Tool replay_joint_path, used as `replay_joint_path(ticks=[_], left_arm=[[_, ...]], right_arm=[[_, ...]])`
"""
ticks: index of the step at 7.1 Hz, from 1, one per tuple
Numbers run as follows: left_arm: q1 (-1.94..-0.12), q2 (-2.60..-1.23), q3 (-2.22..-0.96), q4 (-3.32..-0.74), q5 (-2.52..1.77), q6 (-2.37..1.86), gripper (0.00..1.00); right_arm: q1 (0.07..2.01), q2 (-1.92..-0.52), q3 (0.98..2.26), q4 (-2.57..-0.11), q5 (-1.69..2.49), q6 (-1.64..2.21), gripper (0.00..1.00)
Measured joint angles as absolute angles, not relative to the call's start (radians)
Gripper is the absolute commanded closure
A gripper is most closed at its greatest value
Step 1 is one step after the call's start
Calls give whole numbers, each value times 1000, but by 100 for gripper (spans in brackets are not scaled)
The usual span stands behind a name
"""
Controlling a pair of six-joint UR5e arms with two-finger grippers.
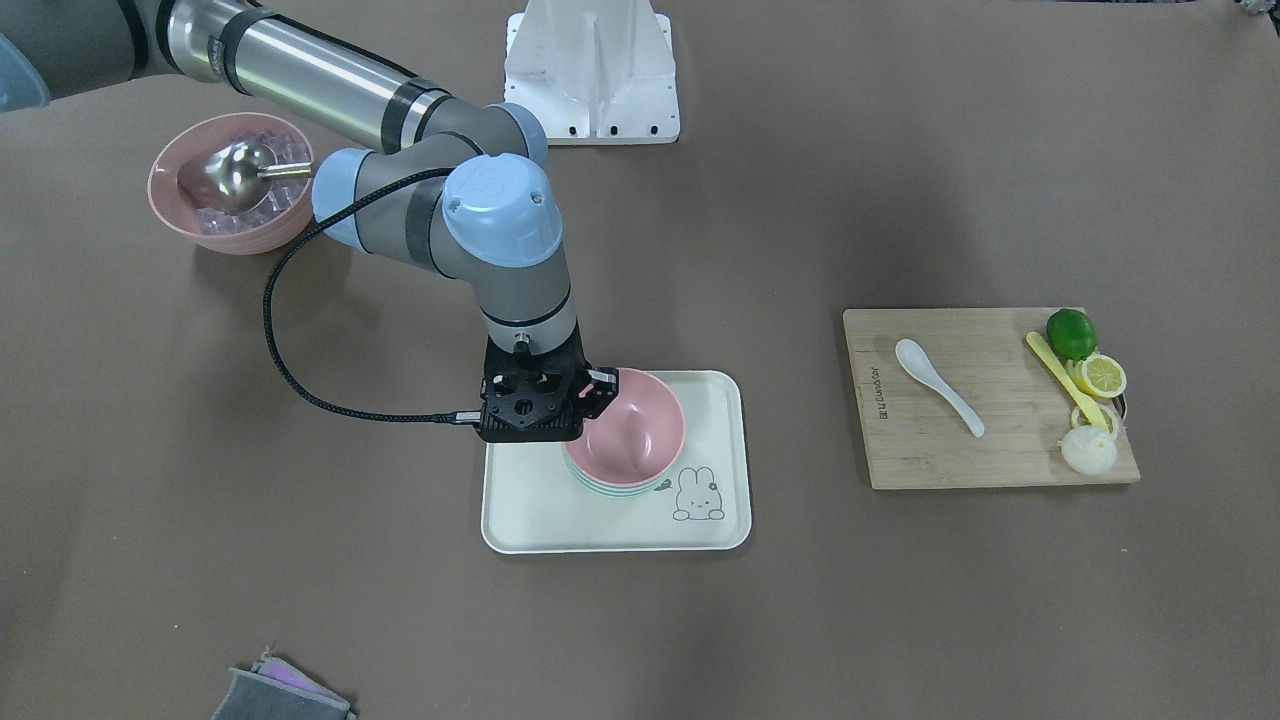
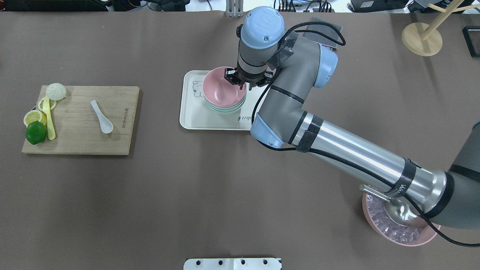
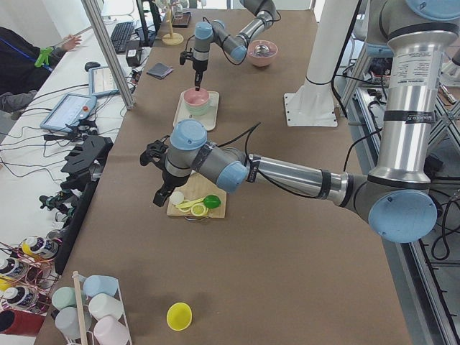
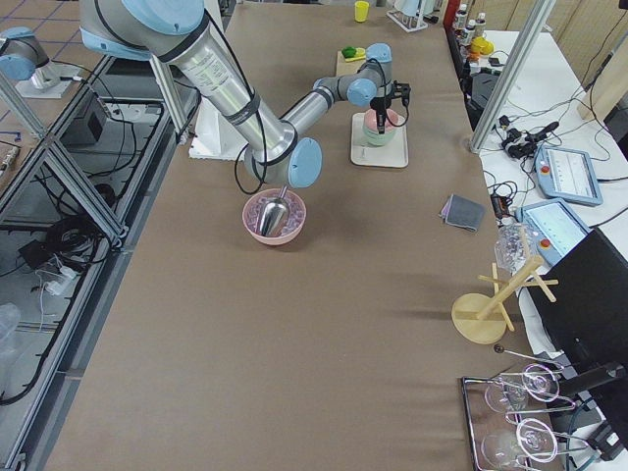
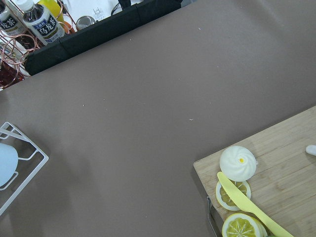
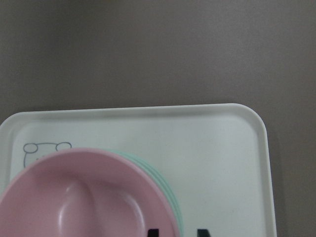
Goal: Stack pink bowl on green and place spoon
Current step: 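Lower the pink bowl into the green bowl and open the right gripper, then withdraw the right arm while the left arm reaches toward the cutting board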
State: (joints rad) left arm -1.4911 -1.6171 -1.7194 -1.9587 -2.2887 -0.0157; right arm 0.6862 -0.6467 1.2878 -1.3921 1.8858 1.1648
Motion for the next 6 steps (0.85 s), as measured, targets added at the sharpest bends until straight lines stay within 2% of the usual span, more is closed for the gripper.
replay_joint_path(ticks=[3, 6], left_arm=[[-1449, -1621, -1722, -1961, -2284, -174, 1], [-1359, -1626, -1728, -2007, -2270, -515, 1]], right_arm=[[751, -739, 1328, -1411, 1881, 1059, 0], [890, -872, 1459, -1428, 1973, 851, 0]])
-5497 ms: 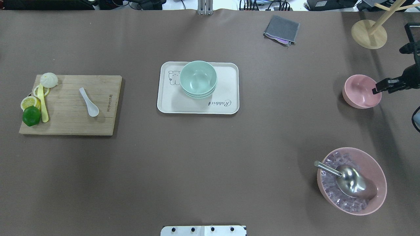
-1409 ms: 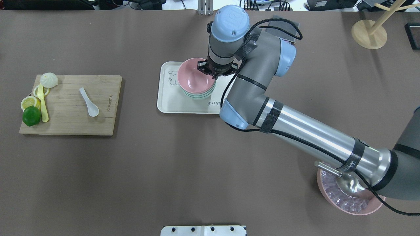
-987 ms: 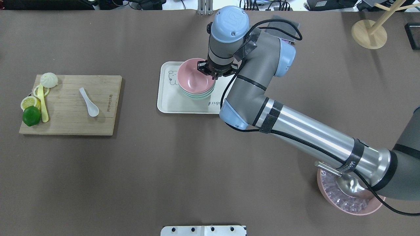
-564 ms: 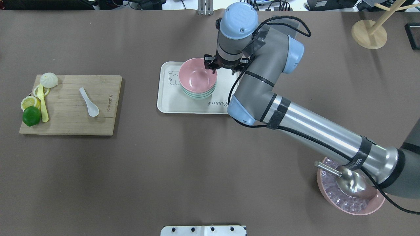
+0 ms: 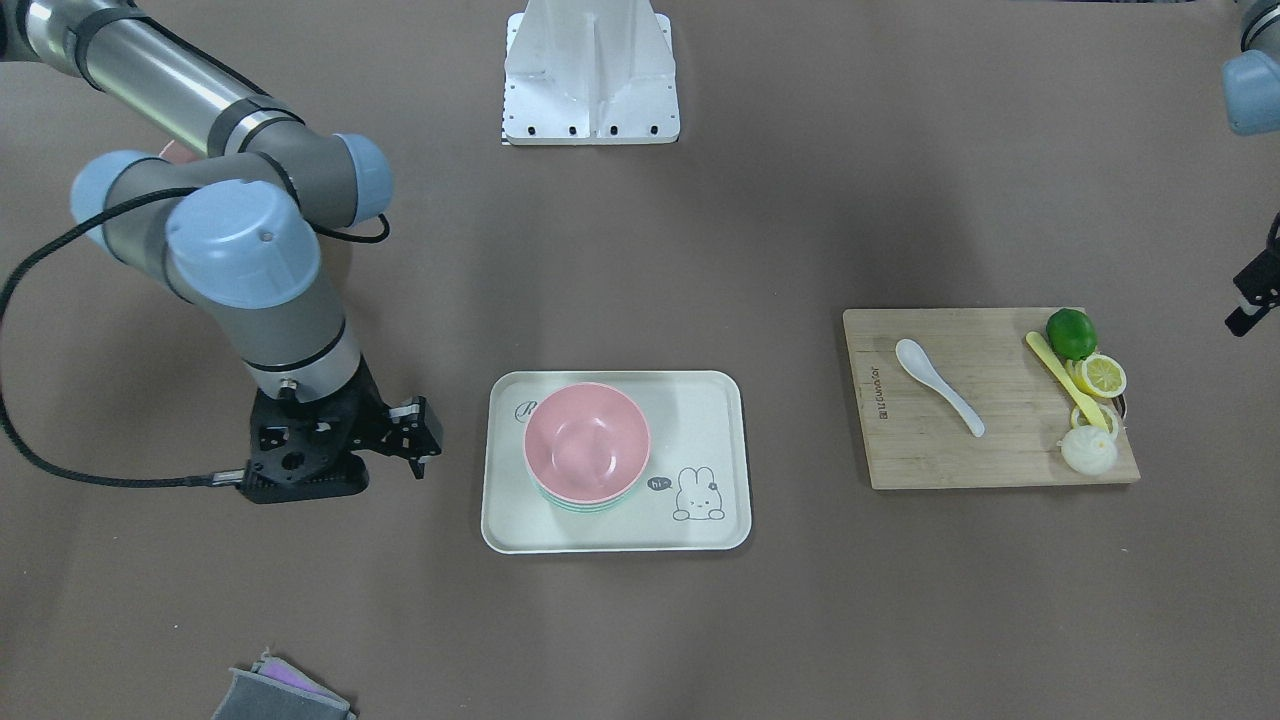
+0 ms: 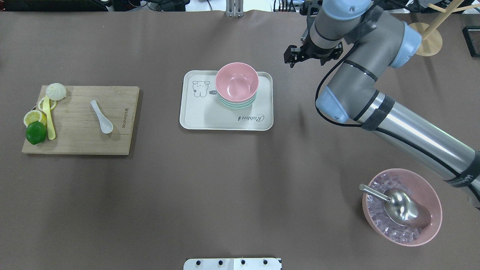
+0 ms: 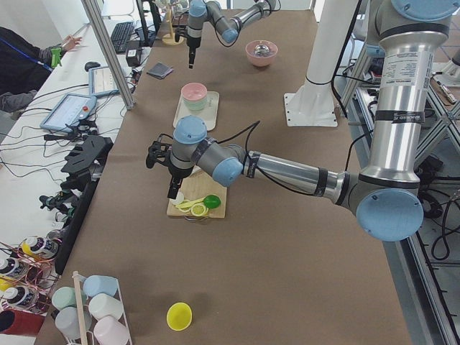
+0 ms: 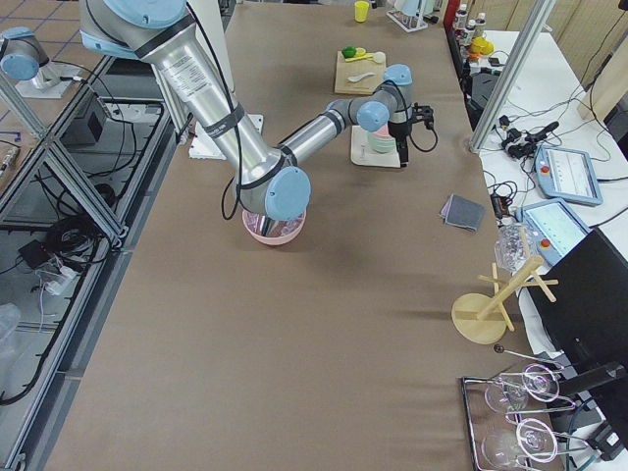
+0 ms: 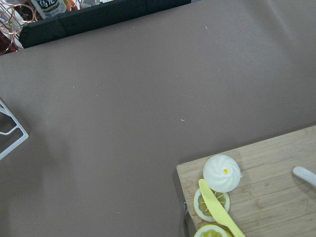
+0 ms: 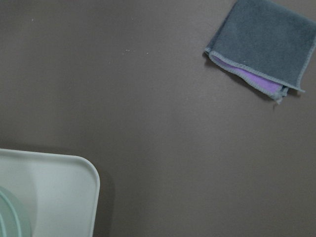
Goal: Stack pink bowl on green and place spoon
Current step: 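Withdraw the right arm while the left arm reaches toward the cutting board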
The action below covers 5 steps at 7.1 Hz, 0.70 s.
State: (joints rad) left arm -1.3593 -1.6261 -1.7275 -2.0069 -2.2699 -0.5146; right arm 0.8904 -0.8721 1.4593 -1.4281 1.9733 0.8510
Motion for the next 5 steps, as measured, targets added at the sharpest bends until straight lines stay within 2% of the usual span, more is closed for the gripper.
replay_joint_path(ticks=[2, 5], left_arm=[[-1272, -1636, -1737, -2028, -2220, -694, 2], [-1063, -1695, -1749, -2044, -2007, -1056, 3]], right_arm=[[988, -913, 1477, -1433, 2063, 723, 0], [1172, -1098, 1549, -1433, 2193, 544, 0]])
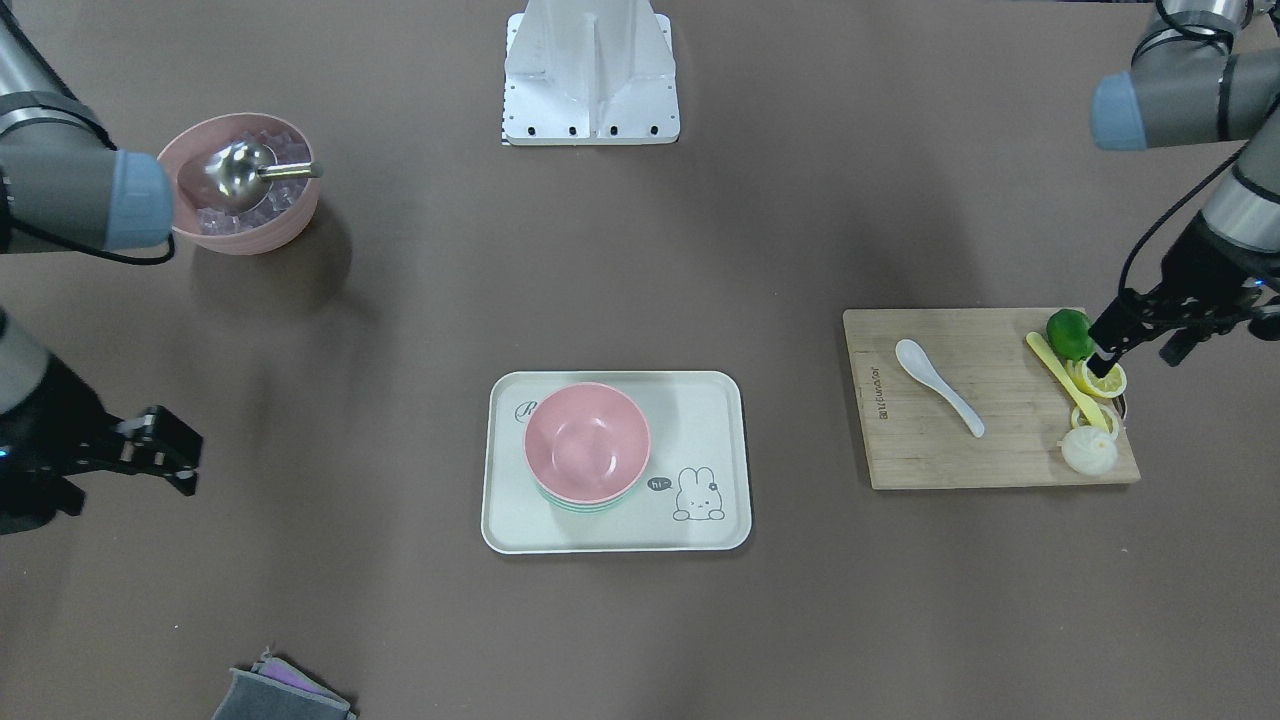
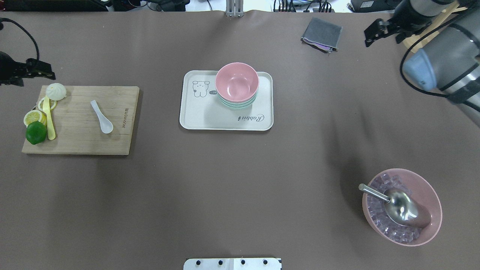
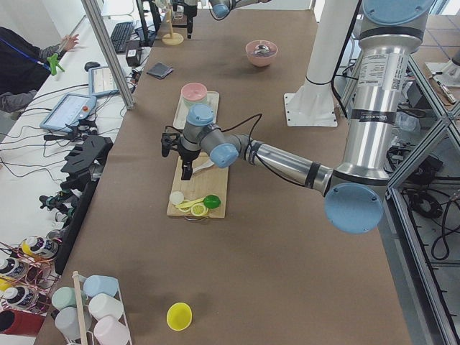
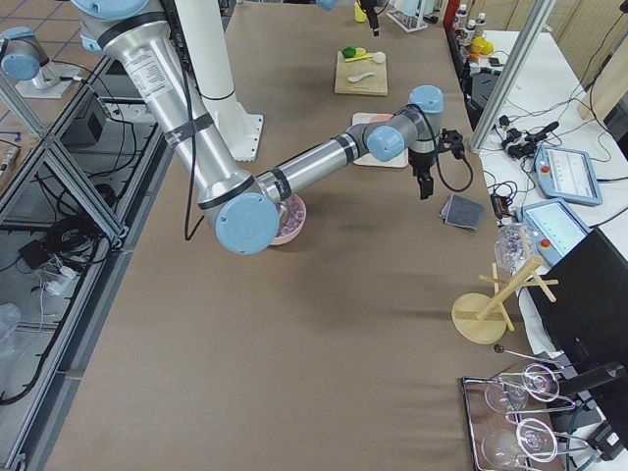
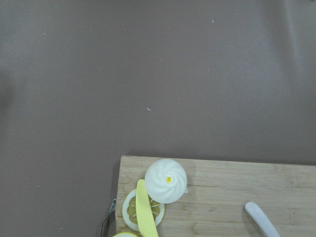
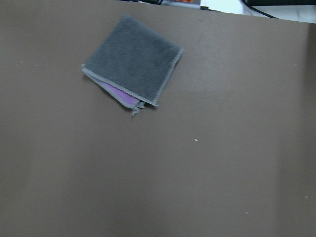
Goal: Stack pink bowl on green and place spoon
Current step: 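Withdraw the right arm while the left arm reaches toward the cutting board, then grasp the white plastic spoon on the cutting board with the left gripper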
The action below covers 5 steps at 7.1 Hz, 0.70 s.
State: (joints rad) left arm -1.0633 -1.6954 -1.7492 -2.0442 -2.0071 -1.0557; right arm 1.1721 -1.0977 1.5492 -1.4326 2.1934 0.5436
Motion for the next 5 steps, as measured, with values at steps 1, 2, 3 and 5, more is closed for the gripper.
replay_joint_path(ticks=[1, 2, 3, 5], left_arm=[[-986, -1719, -1746, -2041, -1927, -1164, 3], [-917, -1733, -1741, -2036, -1852, -1260, 3], [-858, -1742, -1736, -2024, -1781, -1336, 3], [-779, -1757, -1725, -1981, -1687, -1415, 9]], right_arm=[[1238, -1170, 1567, -1430, 2242, 463, 0], [1292, -1245, 1579, -1430, 2263, 360, 0], [1340, -1317, 1581, -1431, 2267, 255, 0], [1425, -1424, 1577, -1434, 2271, 91, 0]])
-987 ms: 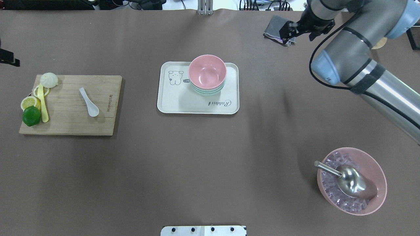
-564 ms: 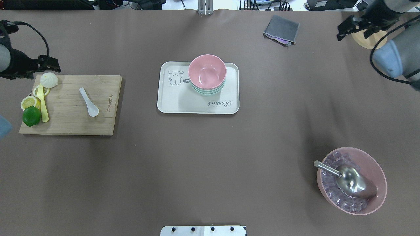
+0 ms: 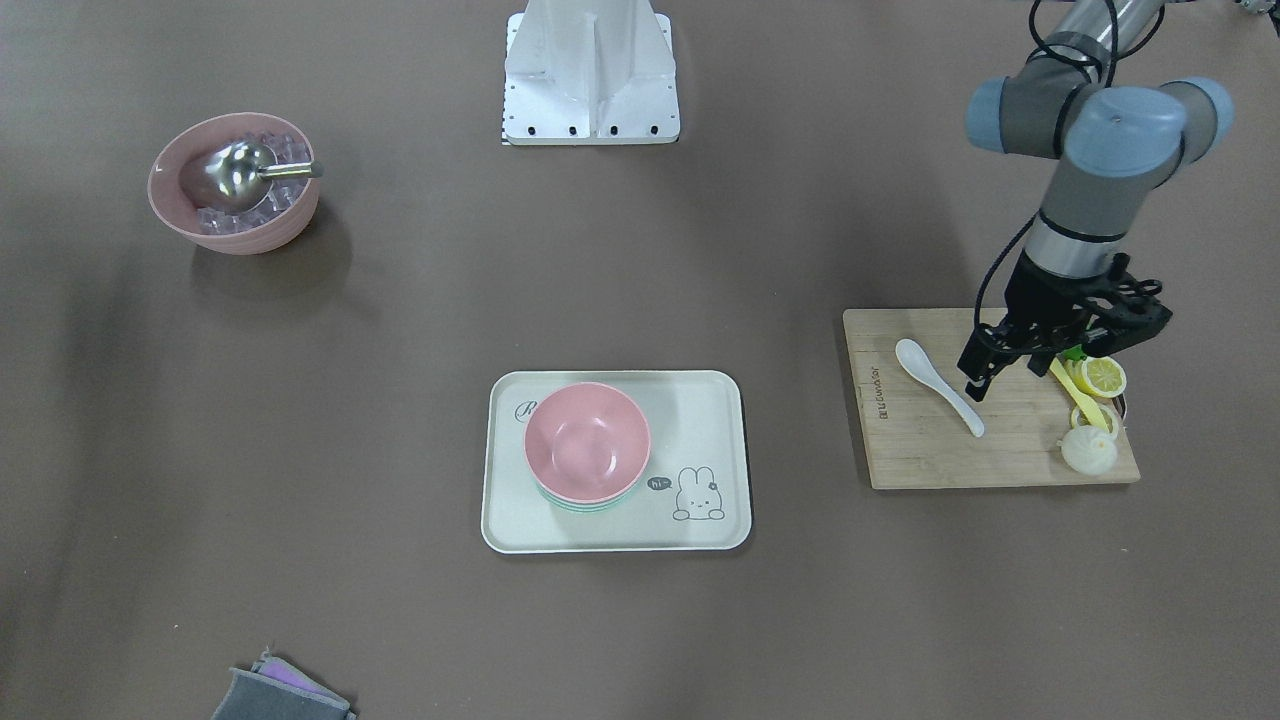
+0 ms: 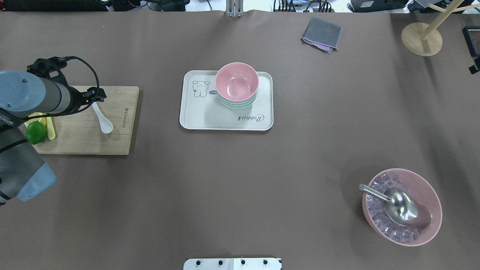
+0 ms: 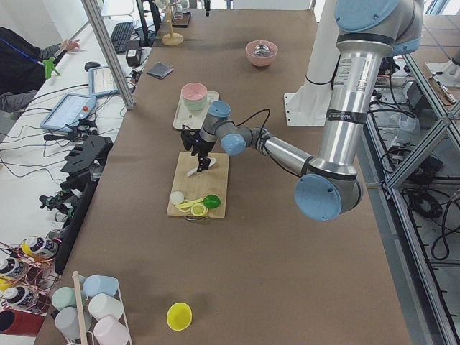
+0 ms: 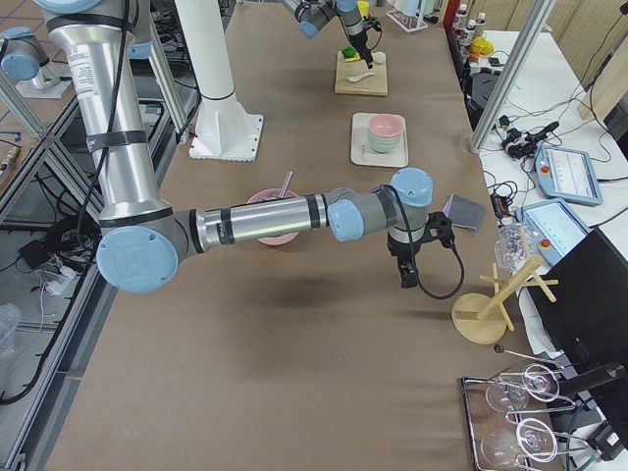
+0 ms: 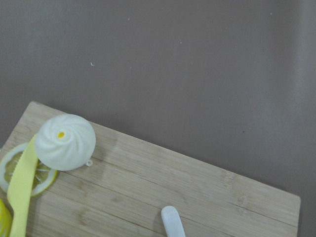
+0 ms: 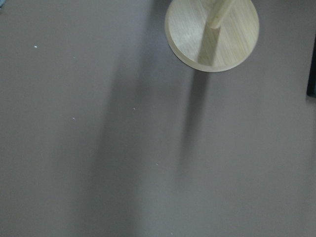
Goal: Stack pink bowl on green and place spoon
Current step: 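Grasp the white plastic spoon on the cutting board with the left gripper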
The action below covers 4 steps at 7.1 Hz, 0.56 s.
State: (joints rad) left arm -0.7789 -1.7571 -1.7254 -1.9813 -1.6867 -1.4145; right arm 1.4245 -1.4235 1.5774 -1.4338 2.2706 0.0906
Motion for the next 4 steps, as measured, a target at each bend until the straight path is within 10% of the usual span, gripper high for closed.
replay_joint_path(ticks=[4], left_arm=[[-725, -1779, -1676, -1976, -1620, -1442, 53]], right_arm=[[1488, -1504, 1578, -1426, 2271, 40, 0]])
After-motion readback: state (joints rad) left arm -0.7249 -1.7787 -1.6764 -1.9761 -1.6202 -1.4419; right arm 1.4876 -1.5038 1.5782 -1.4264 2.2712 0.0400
